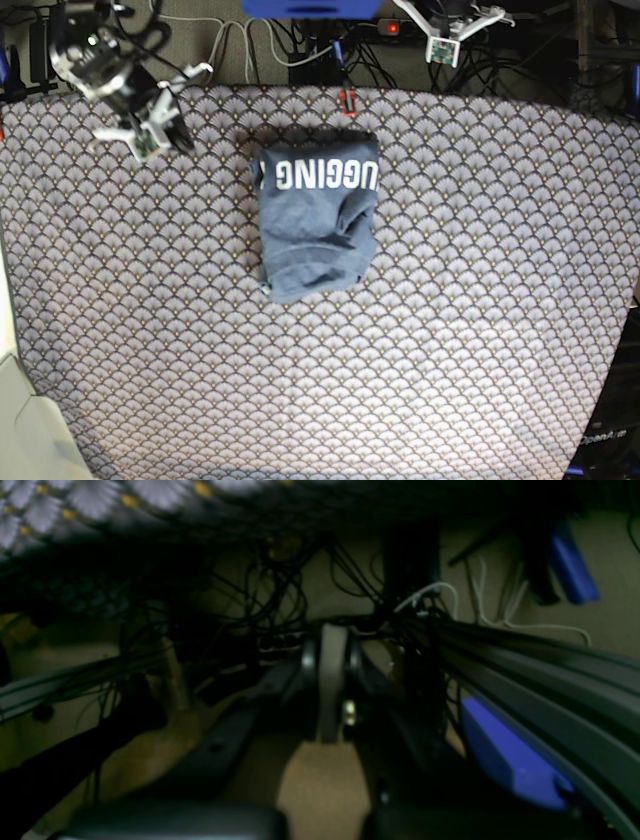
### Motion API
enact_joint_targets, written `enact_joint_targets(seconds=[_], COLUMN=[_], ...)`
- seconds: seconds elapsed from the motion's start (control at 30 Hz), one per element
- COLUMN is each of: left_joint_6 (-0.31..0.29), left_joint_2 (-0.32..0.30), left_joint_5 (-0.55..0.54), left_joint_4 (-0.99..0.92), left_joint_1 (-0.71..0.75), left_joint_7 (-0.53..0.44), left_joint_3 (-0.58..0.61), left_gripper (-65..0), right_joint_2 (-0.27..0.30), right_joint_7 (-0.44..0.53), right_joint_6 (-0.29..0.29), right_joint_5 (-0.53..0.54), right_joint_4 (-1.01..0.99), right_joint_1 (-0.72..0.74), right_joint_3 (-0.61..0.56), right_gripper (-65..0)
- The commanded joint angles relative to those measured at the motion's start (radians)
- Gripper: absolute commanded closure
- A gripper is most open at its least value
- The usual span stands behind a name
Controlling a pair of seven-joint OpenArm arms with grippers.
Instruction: Fold the T-shirt properly
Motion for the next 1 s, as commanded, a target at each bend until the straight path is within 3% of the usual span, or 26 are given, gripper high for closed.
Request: enact_joint_targets(seconds=[0.0, 0.13, 0.3, 0.5, 0.73, 0.97], left_joint_6=[0.008, 0.008, 0.008, 0.008, 0.000, 0.000], left_joint_2=[-0.006, -0.006, -0.004, 0.036, 0.119, 0.223], left_joint_5=[0.013, 0.013, 0.007, 0.006, 0.006, 0.004], left_joint_4=[0.007, -0.027, -0.111, -0.346, -0.654, -1.010], left_joint_1=[0.007, 0.004, -0.025, -0.076, -0.151, -0.245], left_joint_7=[-0.012, -0.012, -0.014, -0.147, -0.312, -0.513], left_joint_3=[0.006, 0.032, 0.048, 0.080, 0.080, 0.075], left_gripper=[-0.4, -0.4, -0.4, -0.4, -0.4, -0.5], right_joint_2=[0.006, -0.022, -0.082, -0.094, -0.057, 0.021], right_joint_7=[0.058, 0.160, 0.183, 0.200, 0.455, 0.713], right_joint_6=[0.003, 0.003, 0.003, 0.003, 0.003, 0.003], right_joint_5=[0.014, 0.009, 0.009, 0.014, 0.014, 0.009], right_joint_4=[0.017, 0.017, -0.015, -0.231, -0.606, -1.183], right_joint_1=[-0.028, -0.131, -0.184, -0.189, -0.175, 0.024], right_joint_3=[0.016, 0.088, 0.171, 0.191, 0.194, 0.191], right_gripper=[0.0, 0.0, 0.0, 0.0, 0.0, 0.0])
